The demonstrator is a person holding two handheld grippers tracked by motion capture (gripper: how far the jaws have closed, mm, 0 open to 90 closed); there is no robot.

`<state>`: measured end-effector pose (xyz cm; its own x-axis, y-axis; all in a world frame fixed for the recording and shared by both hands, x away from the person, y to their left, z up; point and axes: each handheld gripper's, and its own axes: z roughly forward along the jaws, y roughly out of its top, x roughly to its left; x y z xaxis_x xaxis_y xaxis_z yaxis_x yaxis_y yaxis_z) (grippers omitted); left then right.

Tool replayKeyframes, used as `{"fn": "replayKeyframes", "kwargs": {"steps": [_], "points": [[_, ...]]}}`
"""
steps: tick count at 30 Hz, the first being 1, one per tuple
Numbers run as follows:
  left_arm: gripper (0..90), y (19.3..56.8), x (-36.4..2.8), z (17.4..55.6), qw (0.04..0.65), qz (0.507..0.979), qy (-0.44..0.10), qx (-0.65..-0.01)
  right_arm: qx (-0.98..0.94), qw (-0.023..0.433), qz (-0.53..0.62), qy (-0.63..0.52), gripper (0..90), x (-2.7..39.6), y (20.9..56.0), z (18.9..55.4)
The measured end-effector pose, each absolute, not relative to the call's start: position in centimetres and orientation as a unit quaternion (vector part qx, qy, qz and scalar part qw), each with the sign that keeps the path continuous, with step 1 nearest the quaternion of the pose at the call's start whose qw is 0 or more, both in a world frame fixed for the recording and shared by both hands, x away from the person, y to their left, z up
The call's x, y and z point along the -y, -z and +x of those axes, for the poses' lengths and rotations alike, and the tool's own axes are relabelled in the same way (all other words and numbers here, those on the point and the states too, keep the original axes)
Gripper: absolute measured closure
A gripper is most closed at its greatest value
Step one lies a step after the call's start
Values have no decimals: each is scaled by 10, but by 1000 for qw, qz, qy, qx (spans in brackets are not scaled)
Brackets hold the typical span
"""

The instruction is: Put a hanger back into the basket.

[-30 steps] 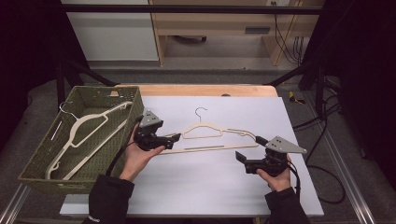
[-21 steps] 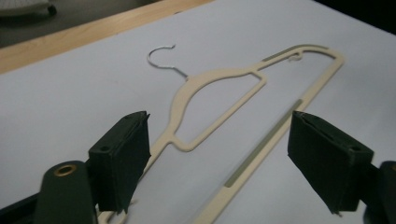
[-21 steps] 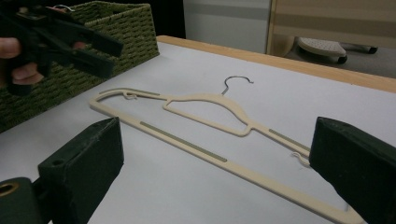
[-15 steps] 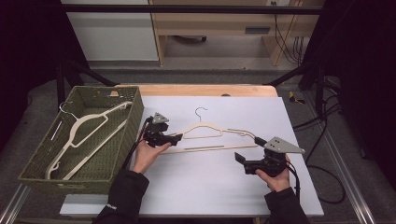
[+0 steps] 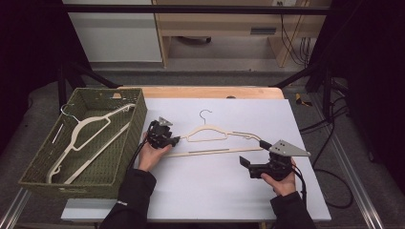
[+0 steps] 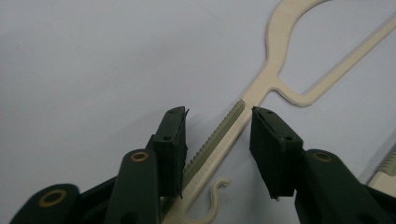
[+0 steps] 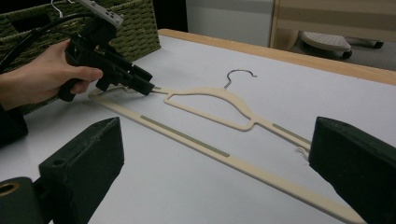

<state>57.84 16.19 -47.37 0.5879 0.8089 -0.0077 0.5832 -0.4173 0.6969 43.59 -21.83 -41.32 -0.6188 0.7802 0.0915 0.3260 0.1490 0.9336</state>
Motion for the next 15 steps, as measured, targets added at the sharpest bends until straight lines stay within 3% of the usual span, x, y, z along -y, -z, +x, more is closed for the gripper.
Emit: {"fn": "replayKeyframes", "kwargs": {"steps": [15], "points": [[768, 465, -156, 558, 294, 862, -150, -386, -727, 213, 381, -530, 42, 217, 413, 435]]}}
